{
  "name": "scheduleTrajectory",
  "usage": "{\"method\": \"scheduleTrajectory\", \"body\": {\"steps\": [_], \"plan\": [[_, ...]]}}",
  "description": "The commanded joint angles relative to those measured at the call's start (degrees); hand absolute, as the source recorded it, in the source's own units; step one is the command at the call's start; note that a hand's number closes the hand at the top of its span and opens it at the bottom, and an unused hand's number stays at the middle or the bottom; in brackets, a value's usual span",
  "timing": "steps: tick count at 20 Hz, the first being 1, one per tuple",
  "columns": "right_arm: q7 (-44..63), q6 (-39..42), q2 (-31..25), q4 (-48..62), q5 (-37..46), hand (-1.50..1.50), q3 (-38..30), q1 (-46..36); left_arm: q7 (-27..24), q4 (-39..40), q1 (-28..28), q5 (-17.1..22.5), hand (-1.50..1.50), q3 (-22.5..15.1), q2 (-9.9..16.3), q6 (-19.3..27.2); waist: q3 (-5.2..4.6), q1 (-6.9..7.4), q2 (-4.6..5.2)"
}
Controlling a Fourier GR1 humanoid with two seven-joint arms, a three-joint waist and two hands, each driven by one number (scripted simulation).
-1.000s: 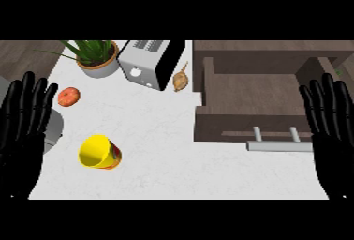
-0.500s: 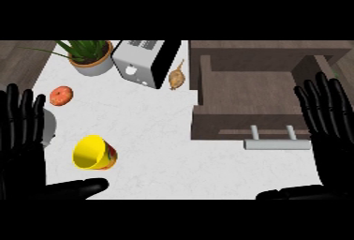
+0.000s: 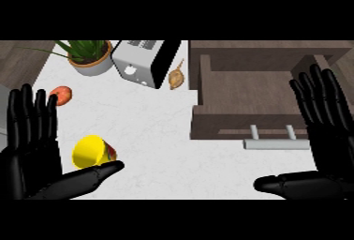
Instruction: Pick up the cup, place it into the drawer and close the drawer
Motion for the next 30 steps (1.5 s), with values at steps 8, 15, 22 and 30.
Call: {"method": "scheduleTrajectory", "body": {"steps": [8, 15, 22, 30], "plan": [[0.26, -0.15, 2.37, -2.29, 1.57, -1.5, 2.47, 2.63, 2.0, 3.32, -3.36, -1.42, -1.5, -0.09, -0.1, 2.78, -0.01, -0.09, 0.0], [-0.69, 0.31, 0.83, 0.25, 0.4, -1.5, -1.84, -0.12, 2.49, -2.39, 5.38, -1.32, -1.5, -1.87, 0.14, 3.52, 0.0, 0.15, -0.03], [-1.61, 1.32, 0.13, 5.57, 0.25, -1.5, -2.63, -4.55, -5.38, 8.46, 4.3, 4.7, -1.5, 3.81, 0.63, 1.48, -0.02, 0.1, 0.04], [2.41, 0.16, 1.03, -0.86, 1.16, -1.5, -0.53, -1.38, -12.51, 14.52, 10.38, 9.09, -1.5, 6.71, 1.0, -1.05, -0.03, 0.09, 0.0]]}}
